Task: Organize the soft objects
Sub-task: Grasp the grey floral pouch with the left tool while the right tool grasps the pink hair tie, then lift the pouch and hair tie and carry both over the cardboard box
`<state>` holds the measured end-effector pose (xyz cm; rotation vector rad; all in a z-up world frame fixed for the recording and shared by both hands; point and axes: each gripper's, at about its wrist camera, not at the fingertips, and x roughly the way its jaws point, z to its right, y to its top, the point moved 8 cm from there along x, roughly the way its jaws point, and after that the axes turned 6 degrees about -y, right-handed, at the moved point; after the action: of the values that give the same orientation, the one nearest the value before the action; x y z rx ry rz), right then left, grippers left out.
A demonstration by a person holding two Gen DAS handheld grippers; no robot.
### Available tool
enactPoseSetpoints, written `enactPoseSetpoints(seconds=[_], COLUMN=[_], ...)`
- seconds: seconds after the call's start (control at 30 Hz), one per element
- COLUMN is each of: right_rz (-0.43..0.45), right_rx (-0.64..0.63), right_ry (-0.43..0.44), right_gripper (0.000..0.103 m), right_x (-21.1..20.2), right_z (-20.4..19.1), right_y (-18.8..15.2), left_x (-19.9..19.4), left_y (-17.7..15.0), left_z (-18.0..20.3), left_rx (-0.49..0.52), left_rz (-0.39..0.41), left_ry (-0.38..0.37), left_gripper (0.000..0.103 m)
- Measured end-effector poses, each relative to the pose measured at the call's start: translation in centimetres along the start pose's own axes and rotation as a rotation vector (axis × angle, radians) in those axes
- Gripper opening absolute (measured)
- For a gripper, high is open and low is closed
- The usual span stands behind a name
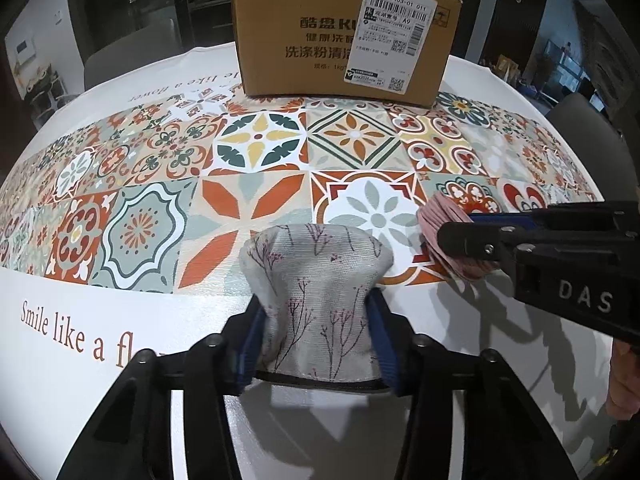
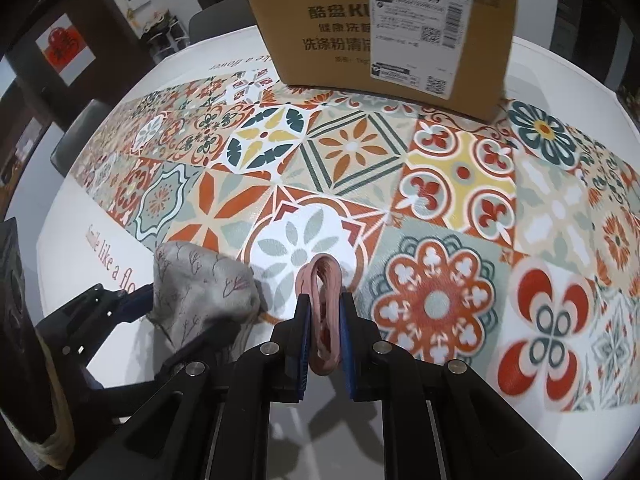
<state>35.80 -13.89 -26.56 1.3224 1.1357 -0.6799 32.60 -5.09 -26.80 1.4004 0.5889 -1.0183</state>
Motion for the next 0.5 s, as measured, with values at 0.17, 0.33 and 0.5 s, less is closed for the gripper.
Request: enactPoseSetpoints(seconds=[0.17,0.33,0.5], right_rz=[0.032,0.064,0.099], right_rx=[0.010,0.025,0.033], right_ry=[-0.012,-0.014,-0.029], right_gripper=[0.015,0.015,0.015], right_x=[-1.7,-3.5,-5.2], right_z=[-0.1,-0.4,-0.3], right_y=[-0.5,-0.7,-0.6], left_x=[-0.5,-1.9,-3.6], left_y=[0.0,0.6,1.9], left_z=[0.4,0.9,1.1], left_rx=[-0.034,-0.051,-0.050], left_rz=[-0.002,0.022,0.059], left_ry=[-0.053,-0.070,-0.080], left_gripper=[0.040,0.039,0.039])
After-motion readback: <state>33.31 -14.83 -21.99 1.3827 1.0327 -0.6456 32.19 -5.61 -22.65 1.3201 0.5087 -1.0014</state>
